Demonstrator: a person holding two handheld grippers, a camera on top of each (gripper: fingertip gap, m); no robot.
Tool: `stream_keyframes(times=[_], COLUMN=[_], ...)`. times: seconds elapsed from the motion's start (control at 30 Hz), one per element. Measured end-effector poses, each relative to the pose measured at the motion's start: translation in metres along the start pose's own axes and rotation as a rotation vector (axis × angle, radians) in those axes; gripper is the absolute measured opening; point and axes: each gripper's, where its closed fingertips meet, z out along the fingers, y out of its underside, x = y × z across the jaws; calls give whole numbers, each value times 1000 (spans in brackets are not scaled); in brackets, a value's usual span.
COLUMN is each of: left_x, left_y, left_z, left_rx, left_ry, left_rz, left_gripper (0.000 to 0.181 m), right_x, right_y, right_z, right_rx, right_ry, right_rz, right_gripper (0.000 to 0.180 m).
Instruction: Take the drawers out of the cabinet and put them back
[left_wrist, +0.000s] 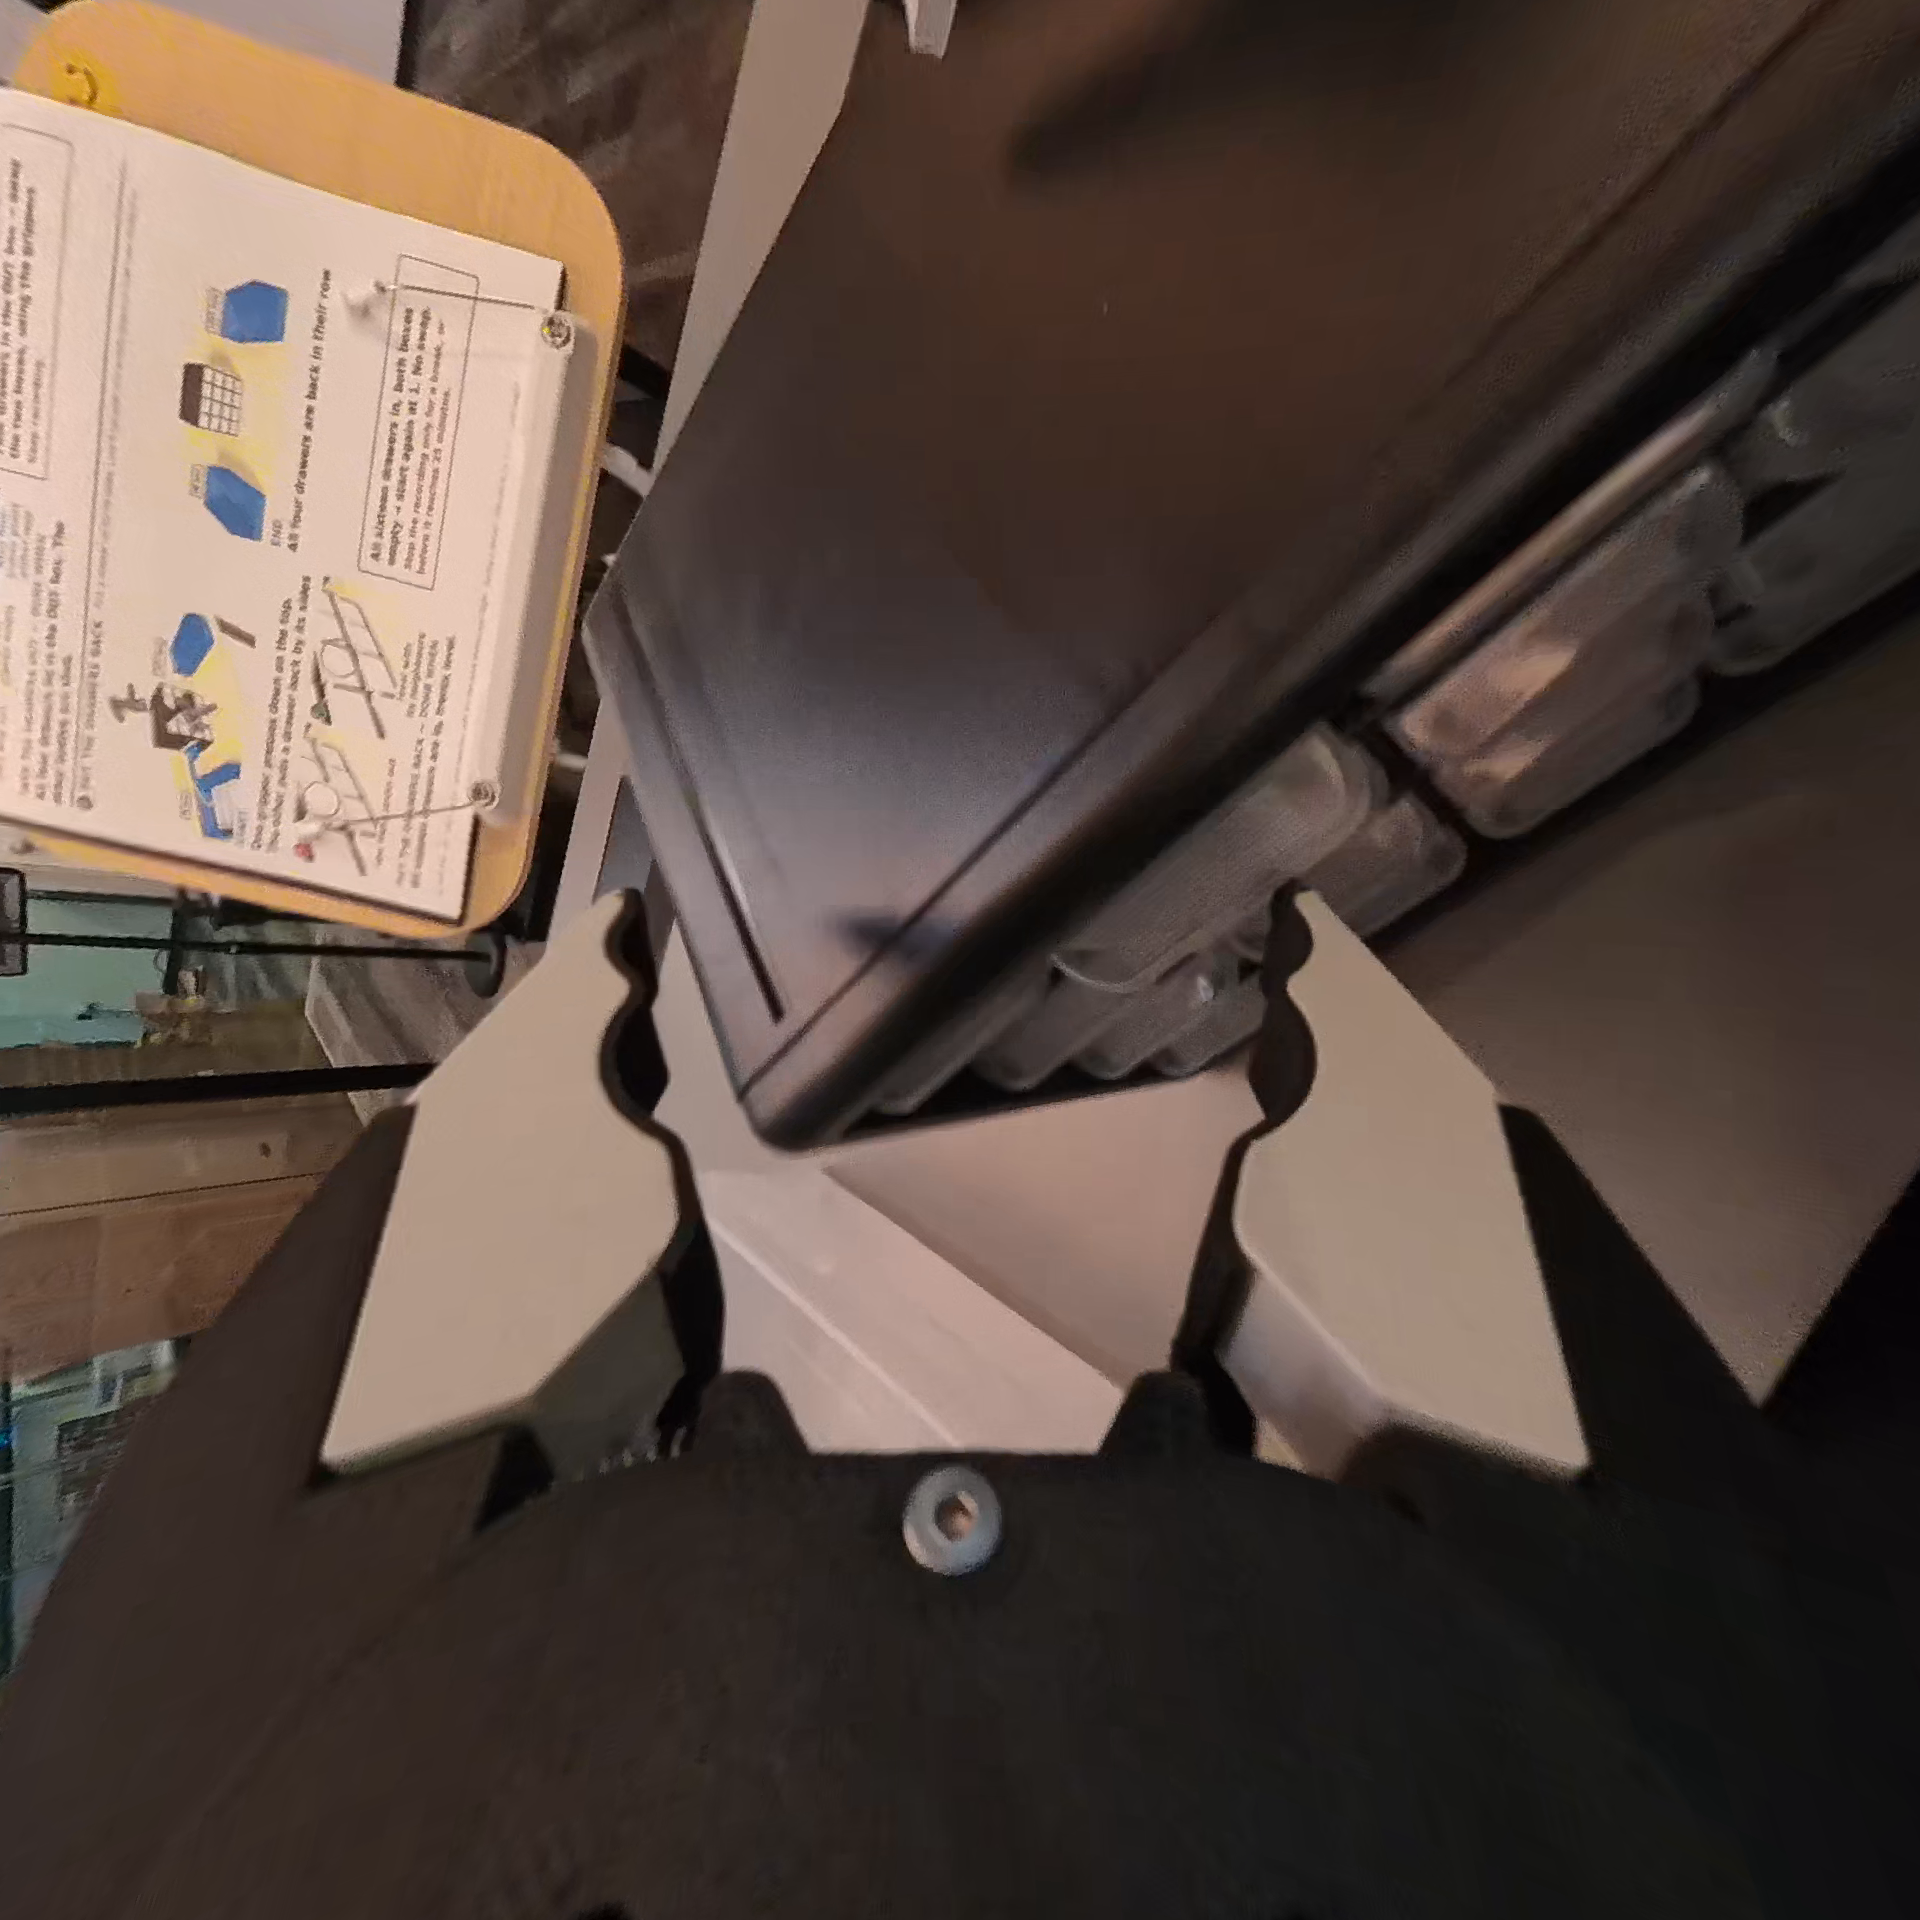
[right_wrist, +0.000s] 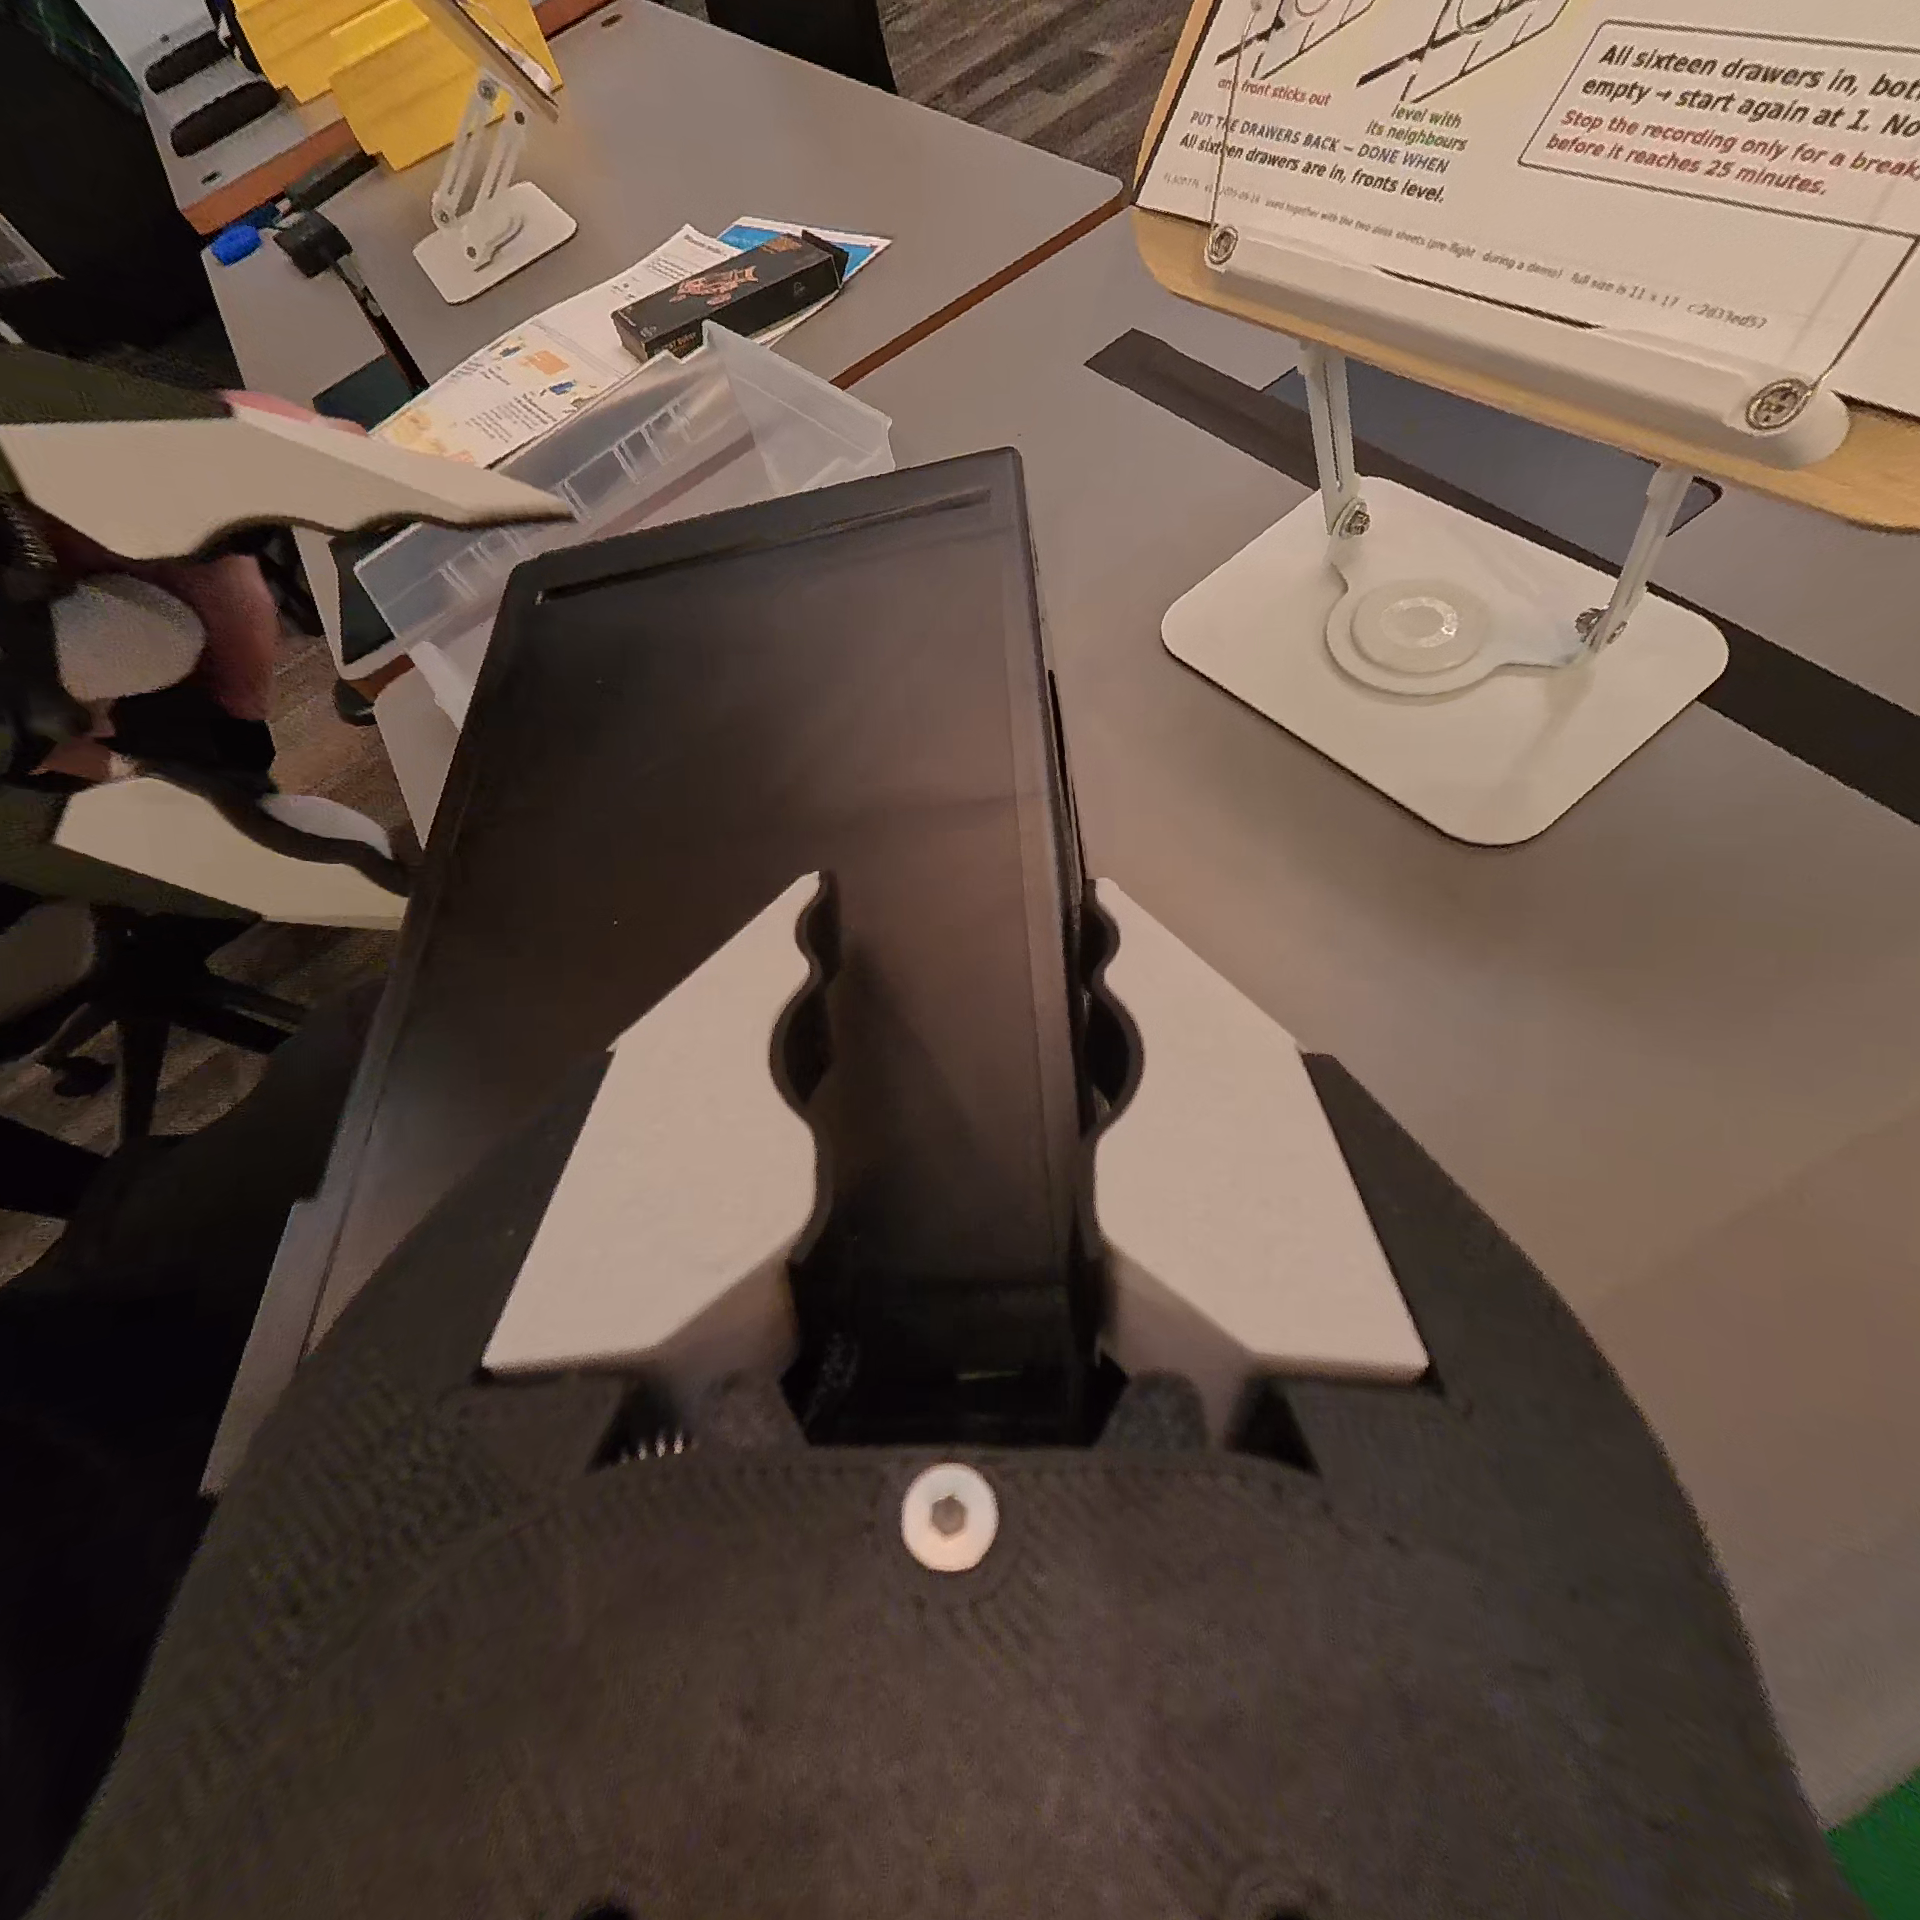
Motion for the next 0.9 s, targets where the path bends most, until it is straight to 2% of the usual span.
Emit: stream_keyframes(times=[0.2, 0.47, 0.57, 0.63, 0.73, 0.8, 0.87, 0.9], left_x=[-1, -39, -53, -57, -61, -60, -51, -43], left_y=[-9, -7, -9, -12, -19, -21, -21, -16], left_z=[29, 65, 80, 86, 71, 48, 25, 19], left_rx=[-42, -110, -124, -99, -5, 65, 128, 128], left_ry=[13, -109, -150, -138, -100, -95, -76, -59], left_rz=[-45, -239, -287, -317, -377, -377, -354, -349], left_gripper=[93, 93, 94, 98, 103, 103, 99, 102], right_x=[27, 89, 114, 127, 123, 100, 68, 49], right_y=[-16, -61, -77, -82, -93, -99, -88, -78], right_z=[13, 57, 71, 74, 55, 27, 2, -8], right_rx=[-1, -8, -36, -61, -1, 92, 109, 103], right_ry=[14, -8, 75, 142, 154, 165, 170, 159], right_rz=[-40, -137, -216, -250, -199, -237, -302, -324], right_gripper=[45, 45, 41, 47, 64, 67, 76, 77])
